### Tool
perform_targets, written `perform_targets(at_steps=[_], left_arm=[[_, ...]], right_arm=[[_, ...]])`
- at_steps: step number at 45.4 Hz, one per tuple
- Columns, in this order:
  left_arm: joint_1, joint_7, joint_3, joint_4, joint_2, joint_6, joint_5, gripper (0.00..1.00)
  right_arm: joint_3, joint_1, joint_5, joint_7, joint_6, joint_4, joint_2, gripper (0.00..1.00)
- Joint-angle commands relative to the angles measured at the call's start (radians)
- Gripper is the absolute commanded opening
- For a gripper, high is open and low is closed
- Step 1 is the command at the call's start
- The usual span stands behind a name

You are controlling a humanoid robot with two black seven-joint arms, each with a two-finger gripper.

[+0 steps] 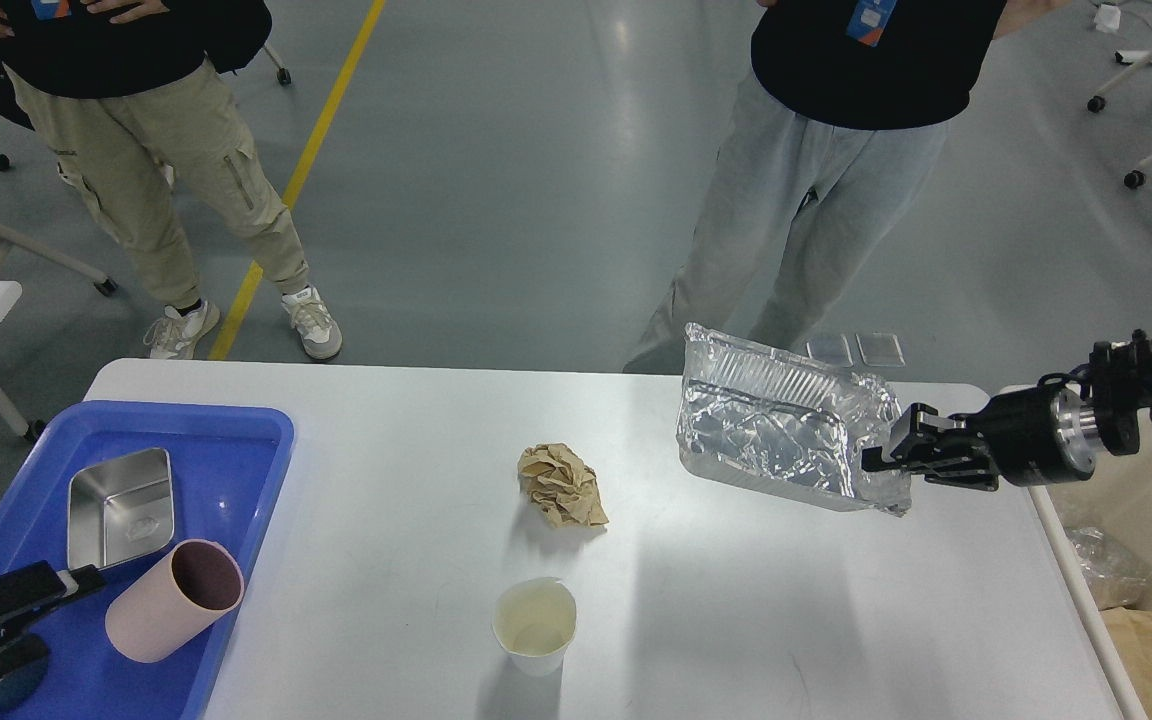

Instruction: Tidy desktop

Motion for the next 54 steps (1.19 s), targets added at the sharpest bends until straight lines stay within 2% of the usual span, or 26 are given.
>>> perform_targets(at_steps=[1,14,23,29,36,39,47,54], left_arm=[[0.001,-0.006,0.032,0.000,0.107,0.003,0.040,0.95],[-0.019,-0.089,0.045,0.000,0.405,-0.002,0.129,0.95],[-0.162,-0.102,0.046,0.000,0.525,-0.008,0.132,0.94],[-0.173,-0.095,0.043,0.000,0.529,0.018,0.204,0.93],[-0.151,-0.079,0.046,0.000,0.529,0.170,0.287,0.90],[-0.145,-0.080,0.045,0.000,0.531,0.206,0.333,0.88],[-0.147,-0.092,0.005,0.000,0.505,0.216,0.575,0.87],[-0.136,-0.079,-0.063,0.000,0.425,0.190,0.598,0.87]], right_arm=[[0.000,-0.008,-0.001,-0.002,0.000,0.000,0.002,0.00],[0.000,-0.011,-0.018,-0.002,-0.005,0.000,0.003,0.00],[0.006,-0.020,-0.028,-0.002,-0.006,0.000,0.005,0.00],[0.009,-0.022,-0.031,-0.002,-0.008,0.000,0.008,0.00],[0.011,-0.022,-0.032,-0.002,-0.009,0.000,0.008,0.00],[0.009,-0.023,-0.032,-0.002,-0.009,0.000,0.008,0.00],[0.012,-0.023,-0.032,-0.002,-0.009,0.000,0.009,0.00],[0.014,-0.023,-0.032,-0.004,-0.017,0.000,0.011,0.00]])
